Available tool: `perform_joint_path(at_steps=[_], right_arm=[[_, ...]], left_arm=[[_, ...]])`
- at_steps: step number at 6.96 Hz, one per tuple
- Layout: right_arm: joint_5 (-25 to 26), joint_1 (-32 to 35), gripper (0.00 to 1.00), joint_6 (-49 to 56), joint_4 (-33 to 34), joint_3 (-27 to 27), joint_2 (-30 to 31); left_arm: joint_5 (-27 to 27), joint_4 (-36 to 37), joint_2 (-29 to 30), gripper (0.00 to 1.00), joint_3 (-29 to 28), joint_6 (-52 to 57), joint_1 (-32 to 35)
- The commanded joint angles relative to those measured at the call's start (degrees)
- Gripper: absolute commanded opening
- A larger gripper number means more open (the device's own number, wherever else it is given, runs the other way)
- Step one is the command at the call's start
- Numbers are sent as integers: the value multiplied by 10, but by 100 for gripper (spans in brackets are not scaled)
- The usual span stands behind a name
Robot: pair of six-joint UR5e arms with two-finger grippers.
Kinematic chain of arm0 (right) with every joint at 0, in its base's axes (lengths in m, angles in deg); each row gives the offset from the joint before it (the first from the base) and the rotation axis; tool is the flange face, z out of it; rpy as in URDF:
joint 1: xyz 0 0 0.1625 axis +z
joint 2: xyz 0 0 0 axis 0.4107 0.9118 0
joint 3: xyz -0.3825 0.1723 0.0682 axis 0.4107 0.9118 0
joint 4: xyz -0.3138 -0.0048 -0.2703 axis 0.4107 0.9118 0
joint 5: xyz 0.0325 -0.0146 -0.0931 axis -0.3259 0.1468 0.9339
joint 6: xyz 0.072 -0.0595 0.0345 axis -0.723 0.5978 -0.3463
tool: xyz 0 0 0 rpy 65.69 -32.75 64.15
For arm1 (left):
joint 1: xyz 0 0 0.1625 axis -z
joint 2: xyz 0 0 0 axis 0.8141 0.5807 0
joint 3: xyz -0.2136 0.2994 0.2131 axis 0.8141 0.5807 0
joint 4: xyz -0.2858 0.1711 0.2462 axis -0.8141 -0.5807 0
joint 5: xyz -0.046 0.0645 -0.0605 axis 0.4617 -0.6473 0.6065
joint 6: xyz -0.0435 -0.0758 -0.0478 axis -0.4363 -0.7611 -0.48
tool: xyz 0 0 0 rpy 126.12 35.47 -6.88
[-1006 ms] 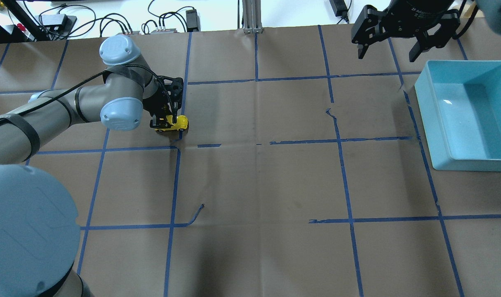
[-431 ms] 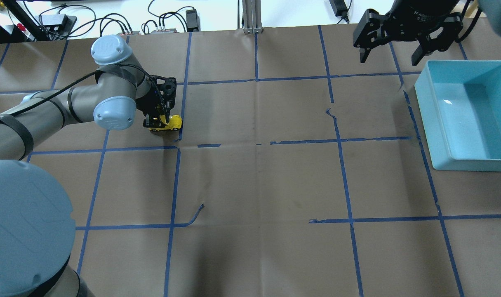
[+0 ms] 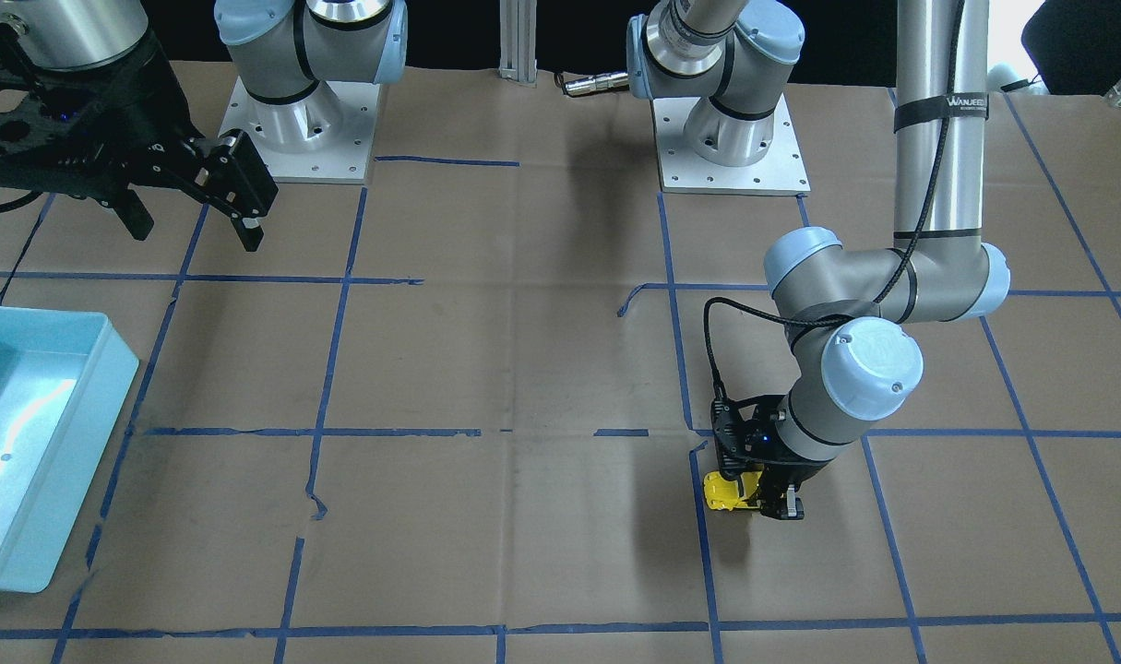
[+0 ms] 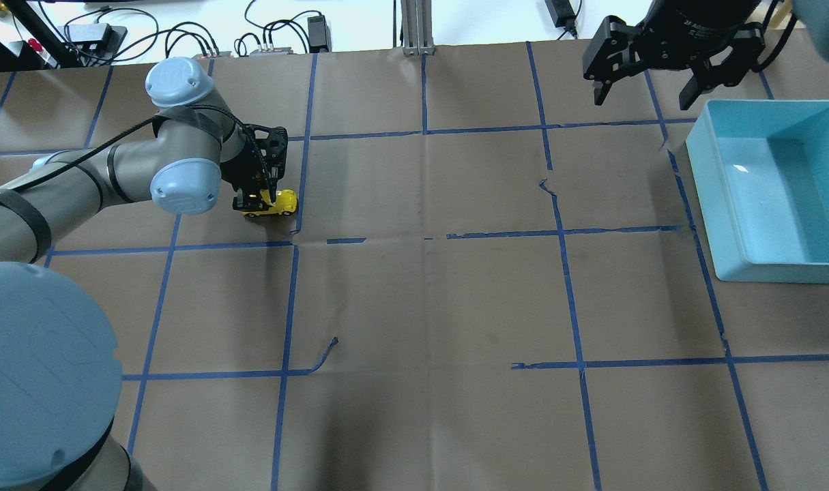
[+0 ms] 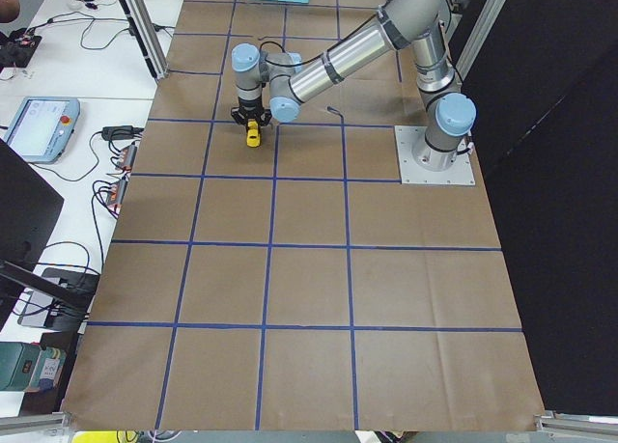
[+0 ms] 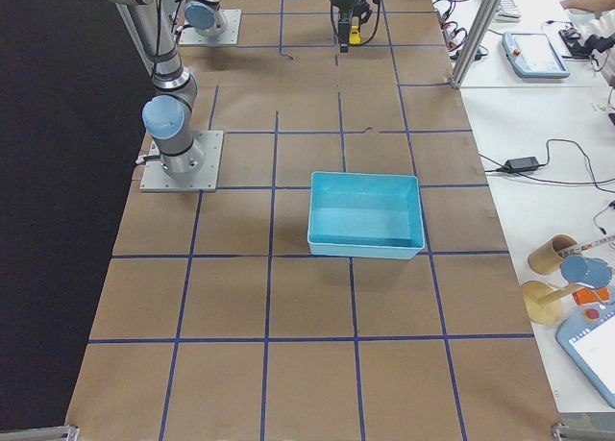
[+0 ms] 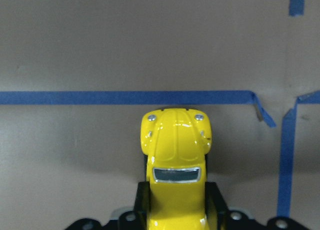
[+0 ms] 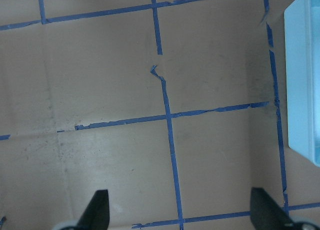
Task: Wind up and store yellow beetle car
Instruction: 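Pull the yellow car backward along the table with the left gripper to wind it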
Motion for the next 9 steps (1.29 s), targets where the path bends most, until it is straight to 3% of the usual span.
perform_joint_path(at_steps=[1, 9], right_arm=[[-2, 0, 100, 0, 1, 0, -3], [-3, 0, 100, 0, 1, 0, -5]], left_arm=[[3, 0, 1, 0, 0, 19, -19], [0, 1, 2, 0, -1, 75, -49]])
